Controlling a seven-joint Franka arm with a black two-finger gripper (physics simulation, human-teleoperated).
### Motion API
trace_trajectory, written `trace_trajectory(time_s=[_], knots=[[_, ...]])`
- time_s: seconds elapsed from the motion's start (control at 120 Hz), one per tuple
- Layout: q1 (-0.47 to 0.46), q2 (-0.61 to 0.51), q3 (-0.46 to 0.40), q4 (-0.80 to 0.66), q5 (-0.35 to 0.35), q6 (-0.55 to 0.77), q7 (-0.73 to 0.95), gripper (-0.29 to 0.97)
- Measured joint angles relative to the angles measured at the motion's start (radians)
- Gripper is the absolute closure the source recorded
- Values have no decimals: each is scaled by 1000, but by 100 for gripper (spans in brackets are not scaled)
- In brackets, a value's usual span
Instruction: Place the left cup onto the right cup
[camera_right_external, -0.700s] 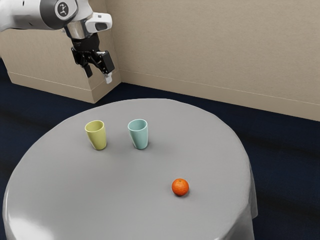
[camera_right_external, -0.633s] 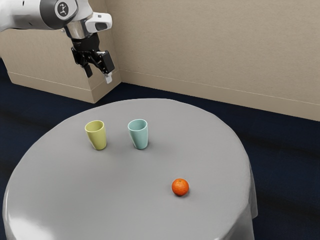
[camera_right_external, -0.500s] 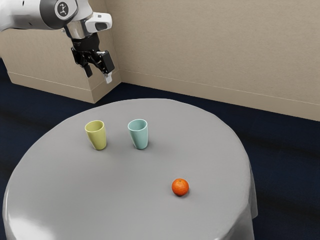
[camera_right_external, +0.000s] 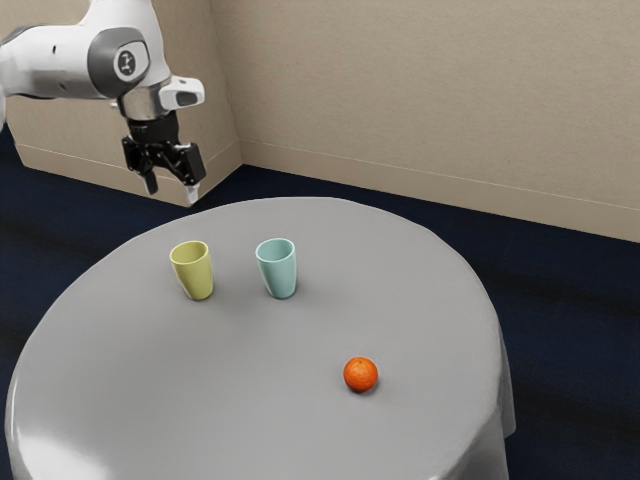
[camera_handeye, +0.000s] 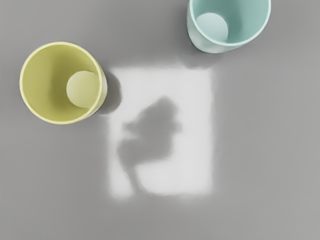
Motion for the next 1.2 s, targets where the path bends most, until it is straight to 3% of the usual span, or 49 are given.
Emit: trace_trajectory(time_s=[0.517, 0.908, 1.1, 1.2], knots=[[57, 296, 3, 67, -46, 201, 5, 0], [83, 419, 2, 106, -63, 268, 7, 0], [82, 429, 0, 98, -67, 278, 6, 0], [80, 427, -3, 96, -65, 285, 5, 16]])
